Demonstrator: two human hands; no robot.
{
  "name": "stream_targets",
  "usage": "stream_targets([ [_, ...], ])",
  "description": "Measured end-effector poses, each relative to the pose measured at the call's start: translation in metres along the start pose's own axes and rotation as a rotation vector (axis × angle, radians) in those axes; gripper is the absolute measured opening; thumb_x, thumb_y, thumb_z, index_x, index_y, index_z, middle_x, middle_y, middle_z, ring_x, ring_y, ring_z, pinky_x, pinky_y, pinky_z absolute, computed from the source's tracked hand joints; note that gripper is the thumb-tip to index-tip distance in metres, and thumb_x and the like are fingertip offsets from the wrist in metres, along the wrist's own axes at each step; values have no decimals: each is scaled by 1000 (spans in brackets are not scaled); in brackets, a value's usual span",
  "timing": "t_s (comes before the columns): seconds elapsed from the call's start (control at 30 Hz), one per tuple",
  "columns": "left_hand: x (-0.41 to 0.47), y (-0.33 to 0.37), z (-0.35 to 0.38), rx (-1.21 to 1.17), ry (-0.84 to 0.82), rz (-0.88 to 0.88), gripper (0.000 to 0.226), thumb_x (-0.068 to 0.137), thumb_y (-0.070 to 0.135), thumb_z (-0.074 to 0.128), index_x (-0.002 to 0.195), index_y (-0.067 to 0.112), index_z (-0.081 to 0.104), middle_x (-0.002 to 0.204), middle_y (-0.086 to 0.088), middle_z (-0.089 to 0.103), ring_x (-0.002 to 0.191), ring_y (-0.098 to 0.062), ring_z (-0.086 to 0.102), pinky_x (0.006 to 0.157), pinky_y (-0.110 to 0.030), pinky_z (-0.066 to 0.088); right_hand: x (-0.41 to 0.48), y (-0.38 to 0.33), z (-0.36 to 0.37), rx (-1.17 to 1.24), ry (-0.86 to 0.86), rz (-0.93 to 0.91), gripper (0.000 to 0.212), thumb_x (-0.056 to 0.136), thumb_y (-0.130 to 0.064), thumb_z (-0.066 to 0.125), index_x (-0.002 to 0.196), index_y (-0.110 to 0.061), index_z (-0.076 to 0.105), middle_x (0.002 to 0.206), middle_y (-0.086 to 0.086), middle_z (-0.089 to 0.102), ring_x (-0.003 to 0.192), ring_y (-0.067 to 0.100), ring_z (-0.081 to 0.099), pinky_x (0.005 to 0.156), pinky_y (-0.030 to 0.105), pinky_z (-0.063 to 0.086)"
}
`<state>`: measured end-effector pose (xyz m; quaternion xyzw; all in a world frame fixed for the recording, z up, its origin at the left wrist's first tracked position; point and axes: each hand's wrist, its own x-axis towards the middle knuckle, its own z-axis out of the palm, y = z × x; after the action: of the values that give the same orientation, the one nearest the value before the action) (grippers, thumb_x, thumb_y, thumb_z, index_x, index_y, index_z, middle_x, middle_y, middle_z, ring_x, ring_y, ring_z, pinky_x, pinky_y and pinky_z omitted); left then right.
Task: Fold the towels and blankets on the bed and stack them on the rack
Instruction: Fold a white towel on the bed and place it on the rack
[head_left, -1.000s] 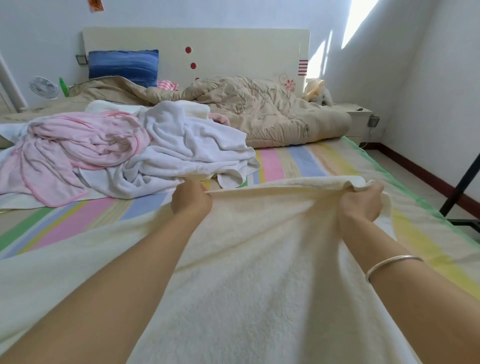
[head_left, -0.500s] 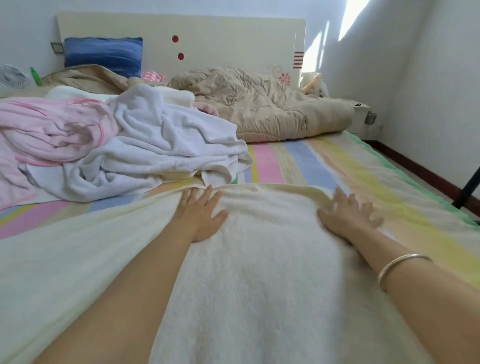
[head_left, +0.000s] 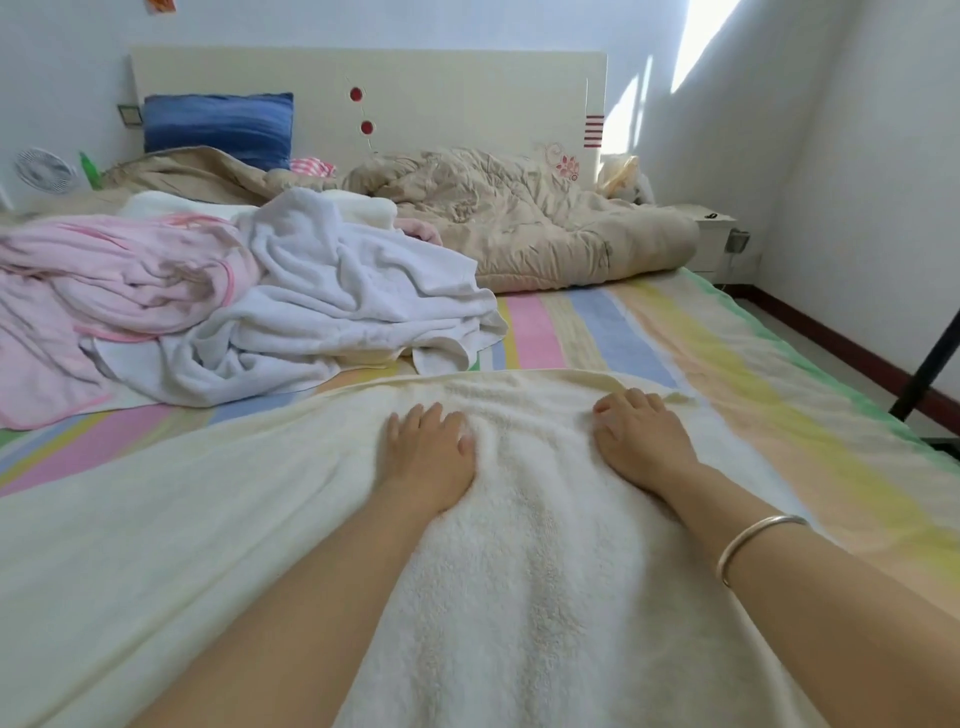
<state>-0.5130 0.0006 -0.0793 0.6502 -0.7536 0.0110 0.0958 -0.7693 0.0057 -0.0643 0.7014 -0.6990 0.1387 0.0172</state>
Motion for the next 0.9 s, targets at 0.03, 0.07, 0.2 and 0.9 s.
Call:
stream_targets([
  [0.03, 2, -3, 2, 21, -51, -24, 56, 101, 46, 18, 154, 28, 20, 163, -2, 14, 149, -23, 9, 120, -48, 4, 4, 1, 2, 24, -53, 31, 41, 97, -34, 37, 135, -23, 45, 142, 3, 43, 133, 26, 33, 108, 38, 29],
  [0.07, 6, -6, 5, 50, -80, -35, 60, 100, 51, 15, 156, 30, 9, 164, -2, 3, 150, -24, -1, 120, -51, -1, 10, 3, 3, 26, -93, 61, 47, 97, -39, 36, 141, -25, 40, 149, 3, 35, 139, 26, 27, 114, 39, 22],
  [0.2, 30, -13, 17, 120, -102, -5, 68, 95, 60, 12, 155, 34, -7, 163, -3, -12, 149, -27, -13, 117, -57, -6, 48, 18, 14, 4, -103, 225, 66, 87, -54, 39, 145, -23, 35, 155, 4, 29, 144, 30, 18, 116, 48, 16],
  [0.9, -198, 47, -56, -168, -185, 121, 55, 104, 44, 21, 155, 23, 20, 163, -3, 14, 149, -19, 14, 121, -33, 10, -235, 14, -75, 23, -394, 97, 64, 101, -53, 22, 155, -25, 5, 162, -2, -5, 149, 14, -7, 120, 35, -5],
])
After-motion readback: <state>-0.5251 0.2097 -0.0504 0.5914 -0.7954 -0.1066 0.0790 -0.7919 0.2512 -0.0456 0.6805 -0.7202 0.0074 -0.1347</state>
